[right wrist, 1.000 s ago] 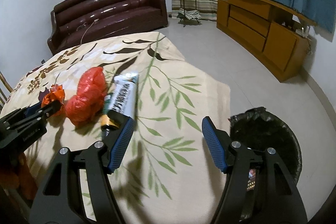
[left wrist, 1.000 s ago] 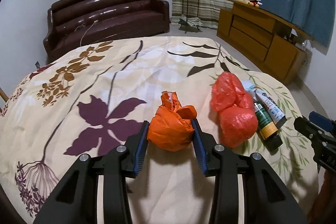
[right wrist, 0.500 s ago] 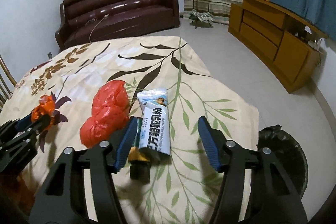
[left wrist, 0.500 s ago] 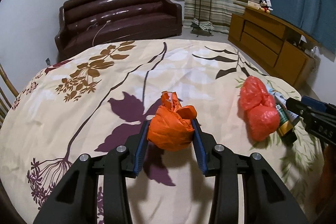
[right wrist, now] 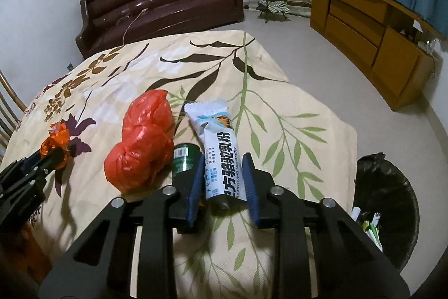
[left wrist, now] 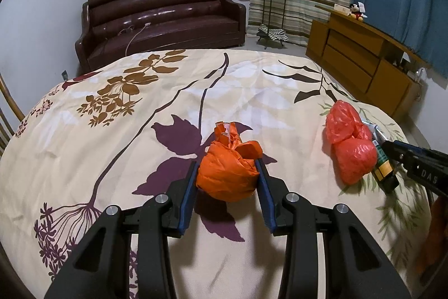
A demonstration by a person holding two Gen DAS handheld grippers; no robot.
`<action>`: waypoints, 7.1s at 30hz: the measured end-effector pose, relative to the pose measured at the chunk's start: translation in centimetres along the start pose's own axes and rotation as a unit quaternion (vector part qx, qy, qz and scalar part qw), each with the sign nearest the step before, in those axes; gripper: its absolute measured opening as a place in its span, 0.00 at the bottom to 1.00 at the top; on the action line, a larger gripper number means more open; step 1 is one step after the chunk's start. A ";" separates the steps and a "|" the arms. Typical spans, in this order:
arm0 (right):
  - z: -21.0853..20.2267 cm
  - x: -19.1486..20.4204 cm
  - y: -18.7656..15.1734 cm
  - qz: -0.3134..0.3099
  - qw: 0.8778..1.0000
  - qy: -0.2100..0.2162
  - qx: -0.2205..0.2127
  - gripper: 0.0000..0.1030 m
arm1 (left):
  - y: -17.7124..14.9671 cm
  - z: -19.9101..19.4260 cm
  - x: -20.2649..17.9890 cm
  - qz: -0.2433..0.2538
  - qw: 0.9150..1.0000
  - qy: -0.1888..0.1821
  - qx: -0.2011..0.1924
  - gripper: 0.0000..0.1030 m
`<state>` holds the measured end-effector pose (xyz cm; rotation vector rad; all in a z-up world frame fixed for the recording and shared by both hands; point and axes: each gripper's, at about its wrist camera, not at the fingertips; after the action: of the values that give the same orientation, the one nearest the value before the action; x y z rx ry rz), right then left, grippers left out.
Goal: Collect trash
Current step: 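Grasp the orange bag with the left tool while the right tool grasps the white tube, then carry the orange bag and white tube over the bin and release both, then move both open tools back toward the red bag and green bottle, then grasp the green bottle with the right tool while the left tool grasps the red bag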
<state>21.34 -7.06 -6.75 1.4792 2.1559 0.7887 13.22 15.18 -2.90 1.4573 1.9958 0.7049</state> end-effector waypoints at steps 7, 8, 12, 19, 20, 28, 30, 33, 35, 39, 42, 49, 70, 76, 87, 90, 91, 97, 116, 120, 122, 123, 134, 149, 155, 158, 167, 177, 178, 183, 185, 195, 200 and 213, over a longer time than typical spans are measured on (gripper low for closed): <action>0.2 0.2 -0.7 -0.001 1.000 -0.001 0.005 0.14 | -0.3 -0.2 -0.1 0.000 1.000 -0.003 -0.003 0.39; 0.1 0.2 -0.7 -0.001 1.000 -0.003 0.003 0.14 | -0.4 -0.2 -0.1 0.000 1.000 -0.004 -0.002 0.39; -0.5 0.2 -1.2 0.001 1.000 -0.006 -0.004 0.13 | -0.8 -0.6 -0.6 -0.002 1.000 -0.007 -0.001 0.39; -2.8 -0.8 -2.8 0.011 1.000 -0.015 -0.016 0.13 | -1.7 -2.1 -2.4 0.004 1.000 -0.023 -0.002 0.39; -3.3 -1.1 -3.2 0.014 1.000 -0.019 -0.018 0.13 | -1.9 -2.3 -2.8 0.005 1.000 -0.025 -0.003 0.39; -6.8 -3.3 -5.7 0.026 0.997 -0.057 -0.035 0.13 | -3.3 -4.2 -6.4 0.024 0.998 -0.054 -0.004 0.39; -7.6 -4.0 -6.4 0.030 0.997 -0.066 -0.039 0.13 | -3.8 -4.6 -7.5 0.030 0.998 -0.061 -0.003 0.39; -8.7 -5.1 -7.3 0.038 0.995 -0.077 -0.042 0.13 | -4.3 -5.3 -9.0 0.039 0.997 -0.071 -0.003 0.39; -9.4 -6.0 -8.1 0.046 0.994 -0.084 -0.044 0.13 | -4.4 -5.6 -9.8 0.044 0.996 -0.077 -0.004 0.39; -10.3 -7.6 -9.2 0.059 0.993 -0.095 -0.046 0.13 | -5.2 -6.2 -12.1 0.060 0.994 -0.091 -0.005 0.39; -11.0 -8.9 -10.1 0.069 0.991 -0.103 -0.047 0.13 | -5.9 -6.5 -13.6 0.071 0.993 -0.100 -0.003 0.39; -12.1 -11.3 -12.1 0.091 0.988 -0.118 -0.051 0.13 | -7.3 -7.1 -17.4 0.099 0.988 -0.118 -0.001 0.39; -11.4 -16.9 -14.7 0.138 0.978 -0.148 -0.045 0.13 | -9.0 -5.2 -26.5 0.153 0.978 -0.142 0.005 0.39; -10.4 -18.0 -14.9 0.146 0.977 -0.152 -0.039 0.13 | -9.1 -4.3 -28.3 0.163 0.976 -0.141 0.006 0.39; -9.4 -19.9 -15.1 0.169 0.971 -0.164 -0.043 0.32 | -9.1 -3.3 -29.8 0.173 0.976 -0.135 0.008 0.49; -9.3 -20.0 -15.2 0.172 0.970 -0.165 -0.041 0.38 | -9.1 -3.5 -29.6 0.169 0.976 -0.134 0.003 0.57; -9.3 -20.0 -15.3 0.173 0.970 -0.168 -0.042 0.40 | -9.1 -3.5 -29.6 0.168 0.977 -0.134 0.002 0.57; -9.7 -20.2 -15.4 0.177 0.967 -0.178 -0.045 0.52 | -8.9 -3.6 -29.4 0.164 0.977 -0.134 0.002 0.62; -10.1 -16.0 -13.0 0.145 0.972 -0.176 -0.062 0.84 | -6.4 -4.2 -22.5 0.119 0.988 -0.099 -0.011 0.68; -9.6 -13.7 -11.5 0.128 0.974 -0.173 -0.067 0.88 | -5.6 -4.3 -19.1 0.096 0.992 -0.079 -0.014 0.68; -9.3 -12.5 -10.7 0.116 0.977 -0.165 -0.069 0.88 | -5.4 -4.4 -17.6 0.087 0.994 -0.069 -0.015 0.68; -9.1 -11.7 -10.2 0.109 0.978 -0.162 -0.069 0.88 | -5.1 -4.4 -16.5 0.080 0.995 -0.060 -0.017 0.68; -6.3 -4.4 -5.4 0.042 0.991 -0.112 -0.059 0.88 | -3.7 -4.3 -6.8 0.026 0.999 0.000 -0.020 0.68; -1.8 1.6 -1.9 -0.004 0.998 -0.060 -0.013 0.68 | -2.4 -4.0 2.0 -0.036 0.998 0.047 -0.021 0.68; -0.3 2.7 -1.2 -0.014 0.999 -0.048 0.004 0.50 | -2.4 -3.6 2.6 -0.045 0.998 0.041 -0.017 0.68; 0.2 2.9 -1.2 -0.017 0.999 -0.044 0.010 0.42 | -2.4 -3.4 2.4 -0.042 0.998 0.035 -0.016 0.68; 0.4 2.8 -1.1 -0.017 0.999 -0.041 0.010 0.23 | -2.1 -3.2 0.9 -0.035 0.999 0.019 -0.017 0.68; -0.2 0.4 -1.5 -0.002 0.999 -0.054 0.002 0.22 | -1.4 -2.8 -3.7 -0.009 1.000 -0.023 -0.018 0.68; -0.2 0.0 -1.5 0.001 0.999 -0.053 0.001 0.23 | -1.2 -2.8 -4.1 -0.007 0.999 -0.026 -0.018 0.68; -0.5 -1.1 -1.4 0.009 0.999 -0.051 -0.004 0.22 | -0.7 -2.3 -6.5 0.006 0.999 -0.041 -0.018 0.69; -0.6 -1.5 -1.3 0.011 0.999 -0.051 -0.008 0.22 | -0.4 -2.0 -7.5 0.011 0.999 -0.046 -0.020 0.70; -0.8 -3.3 -1.2 0.024 0.999 -0.045 -0.011 0.23 | 0.4 1.0 -10.5 0.036 0.998 -0.048 -0.006 0.70; -0.7 -3.4 -1.2 0.026 0.999 -0.040 -0.008 0.23 | 0.6 2.4 -11.0 0.042 0.998 -0.044 0.008 0.70; -0.8 -3.2 -1.3 0.021 0.999 -0.045 -0.008 0.23 | -0.1 2.5 -11.4 0.055 0.996 -0.064 0.024 0.39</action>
<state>21.13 -10.59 -6.95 1.5281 2.0541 0.7372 17.76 4.48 -3.20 1.6089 1.8595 0.5957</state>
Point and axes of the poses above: each gripper's, at about its wrist camera, not at the fingertips, and z roughly the way its jaws point, x to its left, y to its top, and after that the axes turned 10 degrees about -z, right-handed
